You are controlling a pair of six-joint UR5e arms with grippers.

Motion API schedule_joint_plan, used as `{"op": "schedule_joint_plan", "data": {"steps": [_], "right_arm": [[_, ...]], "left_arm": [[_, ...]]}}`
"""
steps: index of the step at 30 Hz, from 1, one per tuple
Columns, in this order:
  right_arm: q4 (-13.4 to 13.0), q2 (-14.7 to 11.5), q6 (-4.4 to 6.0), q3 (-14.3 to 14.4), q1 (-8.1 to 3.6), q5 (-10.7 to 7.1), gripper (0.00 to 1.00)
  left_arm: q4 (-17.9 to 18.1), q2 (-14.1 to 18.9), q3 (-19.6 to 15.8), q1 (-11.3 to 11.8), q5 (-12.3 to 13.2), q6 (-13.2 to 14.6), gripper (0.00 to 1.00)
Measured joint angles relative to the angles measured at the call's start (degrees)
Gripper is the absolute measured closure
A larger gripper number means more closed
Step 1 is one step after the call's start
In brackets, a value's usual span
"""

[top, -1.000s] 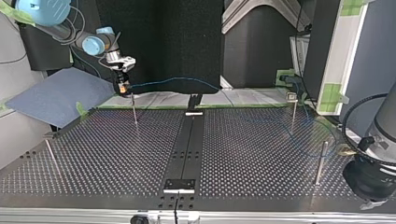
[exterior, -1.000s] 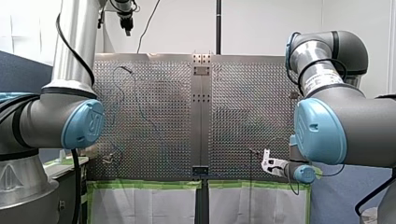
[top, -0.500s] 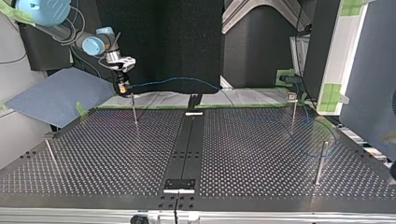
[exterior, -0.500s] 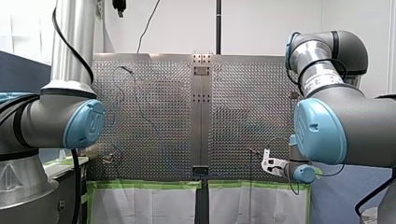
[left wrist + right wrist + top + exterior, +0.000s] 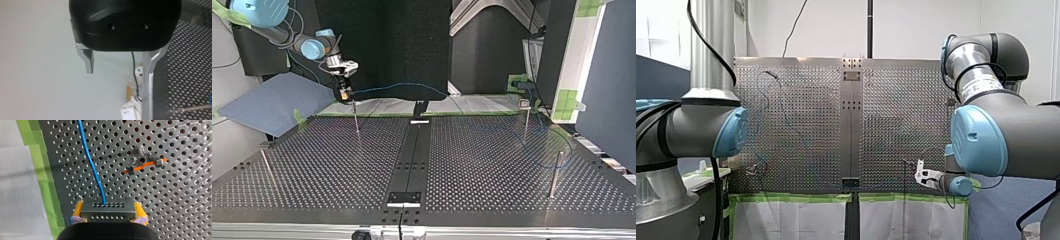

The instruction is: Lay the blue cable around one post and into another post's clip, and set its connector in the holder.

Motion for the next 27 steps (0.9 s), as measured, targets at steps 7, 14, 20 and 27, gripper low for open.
{"op": "schedule_joint_plan", "data": {"steps": [7, 14, 20, 27], "right_arm": [[-0.1, 0.0, 0.07, 0.0, 0.21, 0.00, 0.98], [-0.1, 0.0, 0.13, -0.4, 0.56, 0.00, 0.98], [0.0, 0.0, 0.12, -0.5, 0.87, -0.01, 0.98], [0.0, 0.0, 0.08, -0.5, 1.29, -0.01, 0.98]], "left_arm": [[-2.2, -1.9, -3.0, 1.5, 2.2, 3.3, 0.00], [-3.3, -3.1, -6.7, -0.8, -0.8, 5.7, 0.00], [-2.6, -2.6, -9.6, -2.6, -3.6, 5.1, 0.00], [0.5, -0.6, -13.0, -5.9, -4.3, 1.9, 0.00]]}}
